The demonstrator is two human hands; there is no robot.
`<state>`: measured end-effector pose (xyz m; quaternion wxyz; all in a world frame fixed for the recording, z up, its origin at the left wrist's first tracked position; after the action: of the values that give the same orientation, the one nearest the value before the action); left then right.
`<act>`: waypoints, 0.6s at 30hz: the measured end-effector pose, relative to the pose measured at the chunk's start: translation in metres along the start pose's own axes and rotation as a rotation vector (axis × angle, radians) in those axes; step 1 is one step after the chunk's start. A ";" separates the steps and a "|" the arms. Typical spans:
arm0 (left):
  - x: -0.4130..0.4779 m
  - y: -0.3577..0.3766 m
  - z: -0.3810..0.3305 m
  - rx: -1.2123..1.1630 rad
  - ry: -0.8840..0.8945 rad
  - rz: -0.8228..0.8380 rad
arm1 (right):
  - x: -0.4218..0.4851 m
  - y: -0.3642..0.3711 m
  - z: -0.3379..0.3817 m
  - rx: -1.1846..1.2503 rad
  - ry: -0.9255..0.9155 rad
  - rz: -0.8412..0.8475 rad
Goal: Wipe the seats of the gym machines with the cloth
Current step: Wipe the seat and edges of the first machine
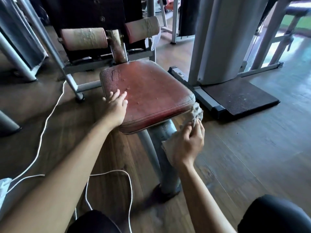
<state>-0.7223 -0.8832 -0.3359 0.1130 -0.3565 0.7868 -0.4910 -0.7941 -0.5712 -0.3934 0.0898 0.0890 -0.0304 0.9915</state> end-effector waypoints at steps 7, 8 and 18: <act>0.003 0.004 0.006 -0.042 -0.004 -0.053 | -0.034 0.064 0.009 0.076 0.155 0.098; 0.002 0.003 0.005 -0.052 0.004 -0.061 | -0.050 0.069 0.013 0.079 0.145 0.116; 0.002 0.001 0.007 -0.139 0.047 -0.096 | -0.012 0.068 0.004 0.019 0.118 0.033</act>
<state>-0.7209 -0.8890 -0.3398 0.0458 -0.3895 0.8033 -0.4481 -0.7942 -0.6400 -0.3941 0.0744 0.0307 -0.0172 0.9966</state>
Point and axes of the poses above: each hand's wrist, its own x-axis towards the middle knuckle, its own y-axis out of the palm, z = x × y, the point moved 10 cm from there along x, towards the middle knuckle
